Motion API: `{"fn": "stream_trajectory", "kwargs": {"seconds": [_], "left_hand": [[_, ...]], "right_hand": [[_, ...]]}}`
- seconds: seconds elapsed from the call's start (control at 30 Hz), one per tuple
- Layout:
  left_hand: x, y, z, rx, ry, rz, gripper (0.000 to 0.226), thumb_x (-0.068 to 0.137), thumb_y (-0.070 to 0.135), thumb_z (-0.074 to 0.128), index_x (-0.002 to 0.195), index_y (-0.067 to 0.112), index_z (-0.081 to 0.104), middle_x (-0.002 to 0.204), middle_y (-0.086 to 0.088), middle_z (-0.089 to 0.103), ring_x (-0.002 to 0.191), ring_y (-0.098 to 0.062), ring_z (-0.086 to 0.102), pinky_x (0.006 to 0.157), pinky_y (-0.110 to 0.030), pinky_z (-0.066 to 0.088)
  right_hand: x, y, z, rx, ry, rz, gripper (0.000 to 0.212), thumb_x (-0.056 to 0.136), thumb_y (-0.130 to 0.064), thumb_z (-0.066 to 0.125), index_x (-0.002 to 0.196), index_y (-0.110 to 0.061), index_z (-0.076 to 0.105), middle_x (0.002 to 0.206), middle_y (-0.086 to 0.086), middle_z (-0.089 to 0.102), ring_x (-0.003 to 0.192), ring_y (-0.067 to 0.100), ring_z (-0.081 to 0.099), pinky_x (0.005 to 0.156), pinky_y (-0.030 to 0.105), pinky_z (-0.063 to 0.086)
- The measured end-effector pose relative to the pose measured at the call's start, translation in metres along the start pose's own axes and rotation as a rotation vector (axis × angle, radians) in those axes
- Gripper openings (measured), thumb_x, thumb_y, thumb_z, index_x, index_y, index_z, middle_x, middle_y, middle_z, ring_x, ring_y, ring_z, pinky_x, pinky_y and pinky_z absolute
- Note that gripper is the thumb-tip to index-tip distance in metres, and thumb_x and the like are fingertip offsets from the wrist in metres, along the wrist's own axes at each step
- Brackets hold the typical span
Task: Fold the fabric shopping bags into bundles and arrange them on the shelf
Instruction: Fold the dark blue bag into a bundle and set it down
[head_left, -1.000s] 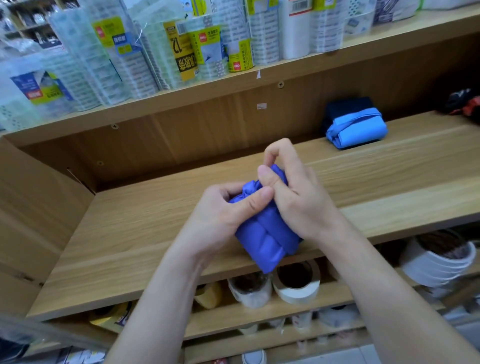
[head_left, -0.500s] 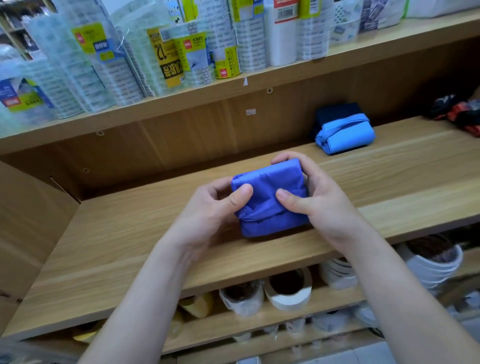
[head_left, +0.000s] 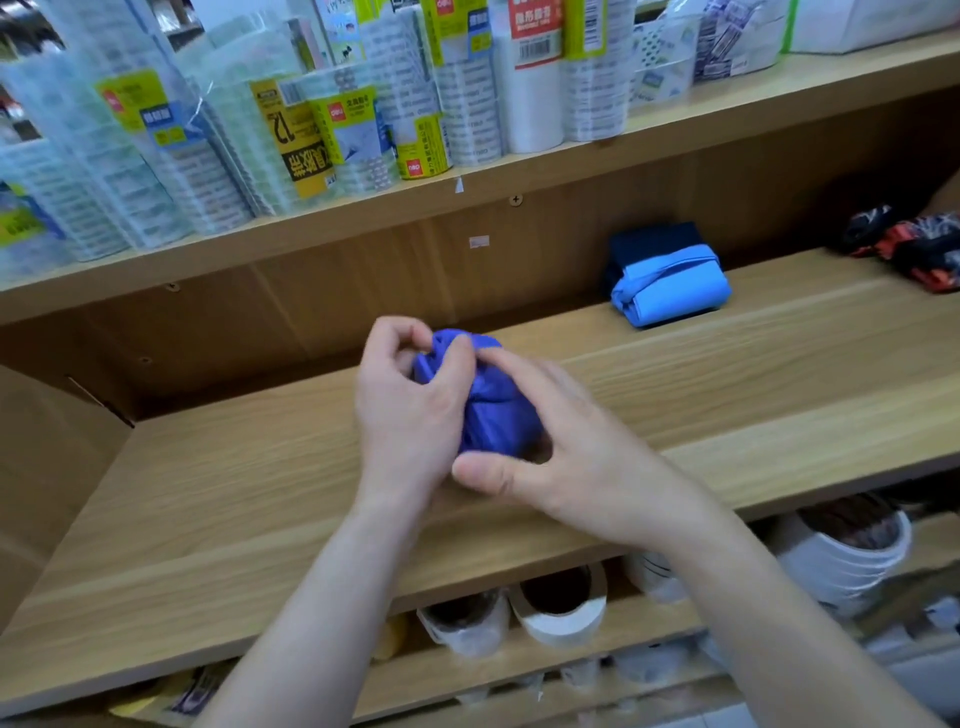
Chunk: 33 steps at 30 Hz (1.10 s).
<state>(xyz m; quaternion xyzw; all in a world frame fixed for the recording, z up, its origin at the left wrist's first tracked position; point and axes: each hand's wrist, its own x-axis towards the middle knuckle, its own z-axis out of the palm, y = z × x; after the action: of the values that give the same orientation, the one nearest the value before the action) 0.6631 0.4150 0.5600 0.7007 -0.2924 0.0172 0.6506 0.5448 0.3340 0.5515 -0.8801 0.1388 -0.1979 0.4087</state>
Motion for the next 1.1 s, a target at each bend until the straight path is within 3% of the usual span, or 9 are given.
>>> {"fn": "stream_trajectory", "kwargs": {"seconds": [0.13, 0.27, 0.37, 0.43, 0.53, 0.67, 0.8, 0.93, 1.1], "left_hand": [[-0.005, 0.011, 0.0, -0.105, -0.346, 0.042, 0.03, 0.087, 0.034, 0.064, 0.113, 0.024, 0.052, 0.081, 0.002, 0.067, 0.078, -0.013, 0.063, 0.075, -0.031, 0.051], [-0.015, -0.008, -0.007, 0.473, -0.563, 0.428, 0.056, 0.071, 0.055, 0.068, 0.117, 0.025, 0.057, 0.131, 0.006, 0.057, 0.122, -0.009, 0.049, 0.104, -0.014, 0.03], [-0.015, -0.016, -0.001, 0.644, -0.533, 0.495, 0.058, 0.07, 0.052, 0.07, 0.12, 0.03, 0.05, 0.141, 0.0, 0.045, 0.127, -0.016, 0.04, 0.107, -0.008, 0.019], [-0.008, -0.017, 0.0, 0.636, -0.565, 0.461, 0.054, 0.069, 0.043, 0.076, 0.115, 0.027, 0.053, 0.13, 0.004, 0.05, 0.116, -0.016, 0.047, 0.102, -0.018, 0.034], [0.005, -0.02, 0.0, 0.665, -0.619, 0.476, 0.047, 0.066, 0.034, 0.076, 0.107, 0.023, 0.056, 0.109, 0.01, 0.054, 0.098, -0.014, 0.051, 0.086, -0.024, 0.042], [0.021, -0.025, 0.005, 0.804, -0.623, 0.492, 0.051, 0.067, 0.032, 0.078, 0.113, 0.024, 0.058, 0.116, 0.008, 0.059, 0.106, -0.016, 0.051, 0.091, -0.027, 0.044], [0.041, -0.03, 0.013, 0.852, -0.584, 0.436, 0.051, 0.073, 0.025, 0.079, 0.121, 0.023, 0.06, 0.124, 0.007, 0.057, 0.113, -0.016, 0.048, 0.097, -0.027, 0.041], [0.055, -0.033, 0.026, 0.888, -0.541, 0.346, 0.051, 0.077, 0.022, 0.079, 0.123, 0.026, 0.058, 0.129, 0.008, 0.054, 0.115, -0.015, 0.046, 0.093, -0.017, 0.03], [0.063, -0.038, 0.029, 0.862, -0.468, 0.266, 0.053, 0.081, 0.022, 0.078, 0.13, 0.027, 0.057, 0.136, 0.007, 0.052, 0.121, -0.017, 0.044, 0.101, -0.024, 0.032]], "right_hand": [[0.007, 0.009, -0.003, 0.738, 0.153, 0.188, 0.063, 0.082, -0.017, 0.077, 0.129, -0.04, 0.042, 0.118, -0.01, 0.065, 0.105, 0.008, 0.066, 0.083, 0.03, 0.058], [0.014, 0.03, -0.009, 1.148, 0.252, 0.402, 0.035, 0.093, -0.005, 0.059, 0.127, -0.01, 0.052, 0.109, 0.013, 0.07, 0.084, 0.023, 0.072, 0.057, 0.035, 0.059], [0.017, 0.032, -0.009, 1.043, 0.144, 0.41, 0.022, 0.098, -0.014, 0.055, 0.118, -0.009, 0.06, 0.099, 0.011, 0.071, 0.077, 0.017, 0.071, 0.053, 0.029, 0.056], [0.018, 0.036, -0.011, 0.866, 0.118, 0.4, 0.022, 0.1, -0.022, 0.053, 0.12, -0.016, 0.061, 0.106, 0.007, 0.071, 0.084, 0.016, 0.072, 0.059, 0.029, 0.058], [0.021, 0.037, -0.021, 0.487, 0.086, 0.372, 0.022, 0.1, -0.03, 0.051, 0.117, -0.021, 0.062, 0.101, 0.006, 0.072, 0.084, 0.018, 0.072, 0.068, 0.036, 0.06], [0.028, 0.04, -0.036, -0.139, 0.166, 0.284, 0.027, 0.099, -0.032, 0.049, 0.117, -0.023, 0.066, 0.091, -0.002, 0.071, 0.094, 0.022, 0.065, 0.084, 0.035, 0.049], [0.024, 0.057, -0.056, -0.286, 0.31, 0.274, 0.033, 0.095, -0.03, 0.054, 0.127, -0.025, 0.062, 0.108, 0.001, 0.063, 0.105, 0.022, 0.057, 0.09, 0.034, 0.043], [0.031, 0.081, -0.082, -0.548, 0.331, 0.362, 0.061, 0.092, -0.039, 0.058, 0.148, -0.038, 0.035, 0.143, 0.017, 0.037, 0.122, 0.038, 0.039, 0.105, 0.04, 0.031], [0.066, 0.104, -0.109, -0.429, 0.237, 0.541, 0.089, 0.076, -0.06, 0.071, 0.147, -0.045, 0.021, 0.149, 0.015, 0.026, 0.127, 0.04, 0.04, 0.107, 0.041, 0.035]]}}
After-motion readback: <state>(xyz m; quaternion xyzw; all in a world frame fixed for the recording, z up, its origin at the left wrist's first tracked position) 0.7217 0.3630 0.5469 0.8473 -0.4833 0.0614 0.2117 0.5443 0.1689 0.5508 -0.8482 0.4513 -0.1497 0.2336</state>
